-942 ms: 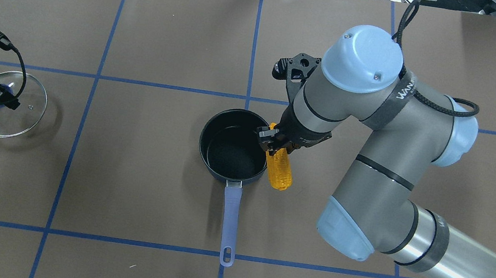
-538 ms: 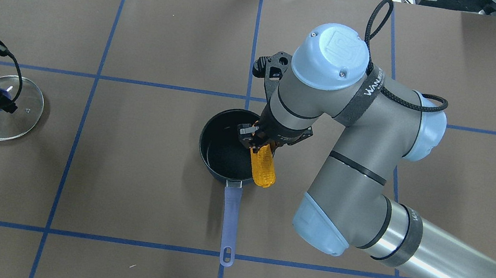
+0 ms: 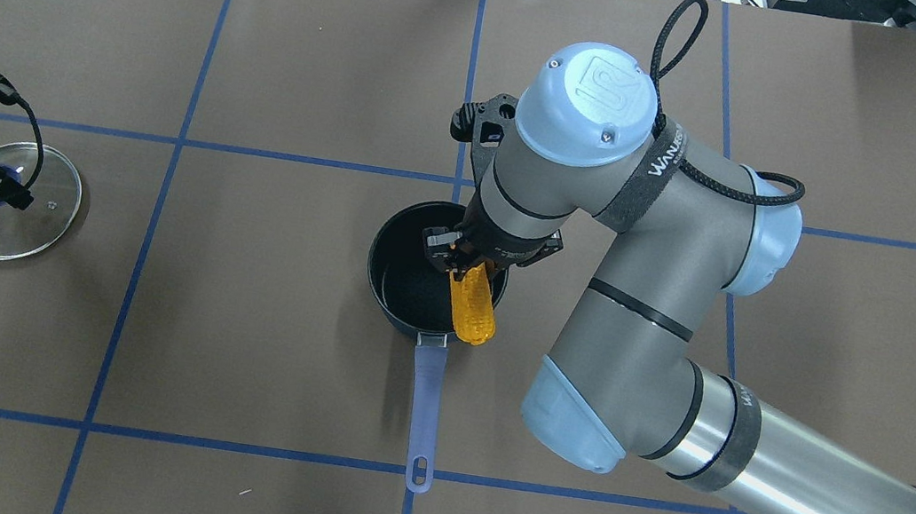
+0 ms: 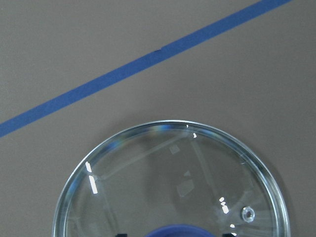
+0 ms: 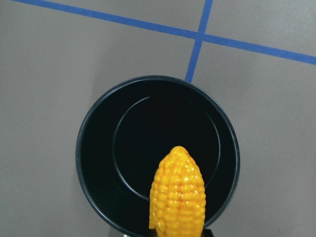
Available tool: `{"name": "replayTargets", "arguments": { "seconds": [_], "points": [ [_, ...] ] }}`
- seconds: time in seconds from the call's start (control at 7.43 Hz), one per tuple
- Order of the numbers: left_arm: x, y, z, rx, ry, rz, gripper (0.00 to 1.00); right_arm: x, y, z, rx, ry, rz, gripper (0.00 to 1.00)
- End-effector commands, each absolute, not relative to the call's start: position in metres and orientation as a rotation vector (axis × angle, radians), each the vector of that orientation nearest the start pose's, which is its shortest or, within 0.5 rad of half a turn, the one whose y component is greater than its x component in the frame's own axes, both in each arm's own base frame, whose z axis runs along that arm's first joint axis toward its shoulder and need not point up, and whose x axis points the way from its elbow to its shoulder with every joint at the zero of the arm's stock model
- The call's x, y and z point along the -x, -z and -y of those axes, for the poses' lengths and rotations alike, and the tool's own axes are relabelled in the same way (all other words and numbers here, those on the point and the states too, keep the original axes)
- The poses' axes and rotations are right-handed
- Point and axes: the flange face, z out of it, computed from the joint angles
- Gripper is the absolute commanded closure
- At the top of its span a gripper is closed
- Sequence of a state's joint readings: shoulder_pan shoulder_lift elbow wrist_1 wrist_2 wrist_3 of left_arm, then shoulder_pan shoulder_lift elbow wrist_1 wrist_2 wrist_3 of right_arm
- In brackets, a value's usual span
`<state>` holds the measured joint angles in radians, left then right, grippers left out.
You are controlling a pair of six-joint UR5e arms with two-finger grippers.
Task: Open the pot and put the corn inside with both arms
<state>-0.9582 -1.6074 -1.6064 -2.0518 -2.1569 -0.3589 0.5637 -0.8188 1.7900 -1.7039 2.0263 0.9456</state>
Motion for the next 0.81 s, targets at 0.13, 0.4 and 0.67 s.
{"name": "replayTargets", "arguments": {
  "seconds": [0.13, 0.4, 0.67],
  "points": [
    [-0.230, -0.566, 0.485, -0.189, -0.400, -0.836, 0.02, 0.513, -0.127, 0.429, -0.109, 0.243, 0.913, 0.70],
    [-0.209, -0.558, 0.492, -0.191, -0.370, -0.871, 0.02, 0.521, -0.127, 0.436, -0.109, 0.240, 0.900, 0.70],
    [-0.187, -0.550, 0.497, -0.191, -0.343, -0.917, 0.02, 0.527, -0.134, 0.444, -0.126, 0.233, 0.889, 0.70]
  ]
}}
